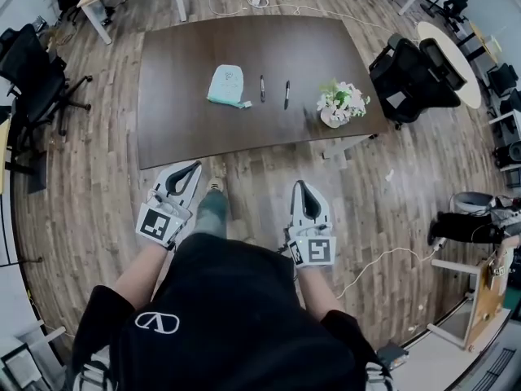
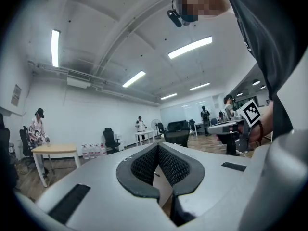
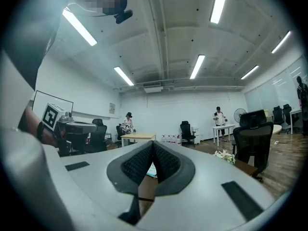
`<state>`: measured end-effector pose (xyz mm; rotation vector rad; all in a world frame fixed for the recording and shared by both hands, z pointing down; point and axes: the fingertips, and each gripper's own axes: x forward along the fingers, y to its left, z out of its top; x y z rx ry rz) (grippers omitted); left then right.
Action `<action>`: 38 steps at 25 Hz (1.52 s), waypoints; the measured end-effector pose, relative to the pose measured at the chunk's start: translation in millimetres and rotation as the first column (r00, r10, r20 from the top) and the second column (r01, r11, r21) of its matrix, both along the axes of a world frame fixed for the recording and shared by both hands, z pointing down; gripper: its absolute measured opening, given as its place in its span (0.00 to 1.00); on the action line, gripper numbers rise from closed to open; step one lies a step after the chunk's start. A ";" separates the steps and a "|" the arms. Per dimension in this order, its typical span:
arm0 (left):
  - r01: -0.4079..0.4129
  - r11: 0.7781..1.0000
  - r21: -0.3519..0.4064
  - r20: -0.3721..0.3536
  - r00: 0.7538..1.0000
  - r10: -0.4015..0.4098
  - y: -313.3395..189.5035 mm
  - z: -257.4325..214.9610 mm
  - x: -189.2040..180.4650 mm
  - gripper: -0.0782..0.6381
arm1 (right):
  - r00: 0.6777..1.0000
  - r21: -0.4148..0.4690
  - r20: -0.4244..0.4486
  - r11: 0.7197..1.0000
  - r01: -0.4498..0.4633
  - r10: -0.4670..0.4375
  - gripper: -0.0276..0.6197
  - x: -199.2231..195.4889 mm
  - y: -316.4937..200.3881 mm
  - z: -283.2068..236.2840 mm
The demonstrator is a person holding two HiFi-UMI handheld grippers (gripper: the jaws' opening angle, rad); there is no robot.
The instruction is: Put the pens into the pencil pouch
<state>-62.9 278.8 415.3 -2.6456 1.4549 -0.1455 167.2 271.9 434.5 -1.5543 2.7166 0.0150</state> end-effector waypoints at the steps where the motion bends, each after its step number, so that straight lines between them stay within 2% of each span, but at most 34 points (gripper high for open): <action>1: -0.002 1.000 0.002 0.008 1.000 0.002 -14.9 1.0 -3.0 0.11 | 1.000 -0.004 -0.001 1.000 -0.007 0.007 0.04 0.3 -12.9 0.3; 3: -0.013 1.000 0.010 0.009 1.000 0.012 -47.7 4.0 -11.1 0.11 | 1.000 -0.008 -0.011 1.000 -0.021 0.021 0.04 -2.5 -41.4 -0.2; 7: -0.038 0.999 0.027 -0.037 0.999 0.039 -126.3 0.7 -32.7 0.11 | 0.997 0.004 -0.041 0.998 -0.062 0.062 0.04 -19.6 -109.3 -7.1; 11: -0.070 0.997 0.026 -0.036 0.997 0.071 -198.8 -1.3 -50.4 0.11 | 0.993 0.012 -0.065 0.995 -0.097 0.097 0.04 -37.9 -170.5 -18.3; 17: -0.142 0.989 0.035 -0.061 0.988 0.144 -283.1 -2.6 -66.4 0.11 | 0.985 -0.008 -0.085 0.989 -0.150 0.149 0.04 -62.7 -243.8 -18.0; 23: -0.188 0.982 0.005 -0.049 0.981 0.188 -332.5 9.3 -75.1 0.11 | 0.982 -0.005 -0.085 0.986 -0.169 0.168 0.04 -78.7 -291.1 -18.1; 31: -0.163 0.987 0.008 -0.012 0.987 0.163 -358.9 12.3 -57.7 0.11 | 0.991 -0.028 -0.074 0.993 -0.116 0.114 0.04 -67.9 -325.6 -10.6; 32: -0.164 0.986 0.003 0.016 0.986 0.164 -359.6 14.2 -55.2 0.11 | 0.992 -0.031 -0.075 0.994 -0.108 0.106 0.04 -65.6 -328.0 -10.2; 34: -0.165 0.986 -0.035 0.147 0.975 0.169 -363.6 27.1 -49.4 0.15 | 0.993 -0.042 -0.070 0.994 -0.102 0.099 0.04 -59.1 -333.9 -7.6; 35: -0.155 0.987 -0.049 0.234 0.959 0.162 -368.5 35.2 -46.8 0.46 | 0.993 -0.048 -0.062 0.993 -0.103 0.100 0.04 -55.6 -337.8 -5.9; 36: -0.144 0.988 -0.045 0.324 0.934 0.151 -374.4 41.8 -44.8 0.70 | 0.993 -0.053 -0.056 0.993 -0.104 0.101 0.04 -52.6 -341.4 -4.4; 38: -0.153 0.988 -0.029 0.474 0.868 0.148 -383.4 53.4 -41.8 0.72 | 0.994 -0.056 -0.057 0.993 -0.102 0.098 0.04 -48.9 -345.4 -1.9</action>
